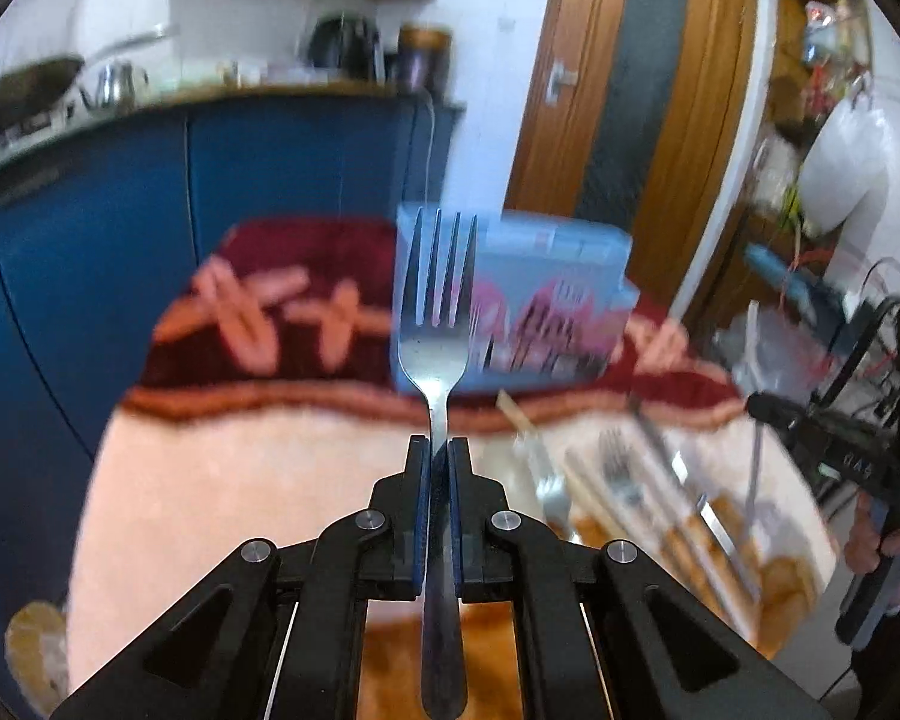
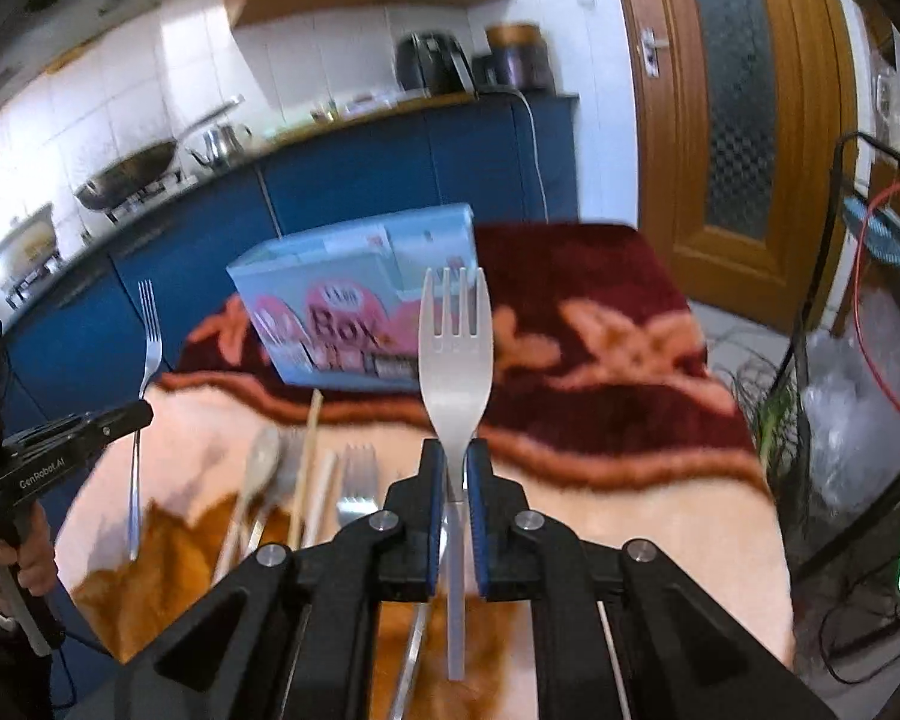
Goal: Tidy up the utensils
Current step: 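Lower both forks into the blue caddy and open both tools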
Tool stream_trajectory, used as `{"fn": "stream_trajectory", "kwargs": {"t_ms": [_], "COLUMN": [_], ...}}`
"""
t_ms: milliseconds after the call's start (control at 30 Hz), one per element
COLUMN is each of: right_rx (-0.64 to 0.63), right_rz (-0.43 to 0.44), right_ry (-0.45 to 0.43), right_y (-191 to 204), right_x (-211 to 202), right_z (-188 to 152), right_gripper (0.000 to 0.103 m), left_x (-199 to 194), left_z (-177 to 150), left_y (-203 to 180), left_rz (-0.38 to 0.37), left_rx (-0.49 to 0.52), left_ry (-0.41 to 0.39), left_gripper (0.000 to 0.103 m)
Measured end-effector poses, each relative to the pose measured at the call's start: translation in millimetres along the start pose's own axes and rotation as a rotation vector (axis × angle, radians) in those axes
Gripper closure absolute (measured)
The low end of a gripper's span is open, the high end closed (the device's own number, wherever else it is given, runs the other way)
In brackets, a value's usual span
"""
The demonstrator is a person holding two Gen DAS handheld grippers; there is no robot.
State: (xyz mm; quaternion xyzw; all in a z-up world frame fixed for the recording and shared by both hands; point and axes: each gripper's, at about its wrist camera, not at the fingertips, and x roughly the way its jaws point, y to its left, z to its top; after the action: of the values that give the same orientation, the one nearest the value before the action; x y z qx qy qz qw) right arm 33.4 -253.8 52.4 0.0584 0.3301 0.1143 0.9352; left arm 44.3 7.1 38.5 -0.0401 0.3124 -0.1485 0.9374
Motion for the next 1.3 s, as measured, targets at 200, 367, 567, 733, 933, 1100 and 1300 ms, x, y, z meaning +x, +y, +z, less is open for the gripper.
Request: {"fn": "stream_trajectory", "kwargs": {"t_ms": [200,367,567,733,933,1100,1300], "right_rx": [-0.090,-0.114,-0.105,-0.111,-0.084,-0.082,-0.073], "right_rz": [-0.030,-0.029,-0.023,-0.015,-0.021,-0.028,-0.019], "right_ry": [-0.151,-0.206,-0.257,-0.277,-0.260,-0.235,-0.149], "right_y": [16.6,16.7,9.3,10.3,6.4,6.6,6.1], "right_x": [-10.1,-9.8,-2.6,9.8,37.5,59.5,87.5], "right_z": [20.5,44.2,81.1,98.3,110.7,117.6,112.2], "right_gripper": [0.093,0.093,0.093,0.093,0.093,0.093,0.093], "left_x": [-10.9,-8.4,11.8,37.8,66.4,93.5,107.5], "left_z": [34.6,71.0,117.5,144.8,149.9,131.4,112.3], "left_y": [-3.5,-5.8,-12.1,-19.6,-16.2,-6.5,8.8], "left_rz": [-0.020,0.017,0.061,0.134,0.140,0.132,0.104], "left_rx": [-0.022,-0.010,-0.016,-0.010,-0.063,-0.075,-0.110], "left_ry": [-0.119,-0.213,-0.312,-0.388,-0.443,-0.379,-0.308], "left_gripper": [0.097,0.097,0.097,0.097,0.097,0.097,0.097]}}
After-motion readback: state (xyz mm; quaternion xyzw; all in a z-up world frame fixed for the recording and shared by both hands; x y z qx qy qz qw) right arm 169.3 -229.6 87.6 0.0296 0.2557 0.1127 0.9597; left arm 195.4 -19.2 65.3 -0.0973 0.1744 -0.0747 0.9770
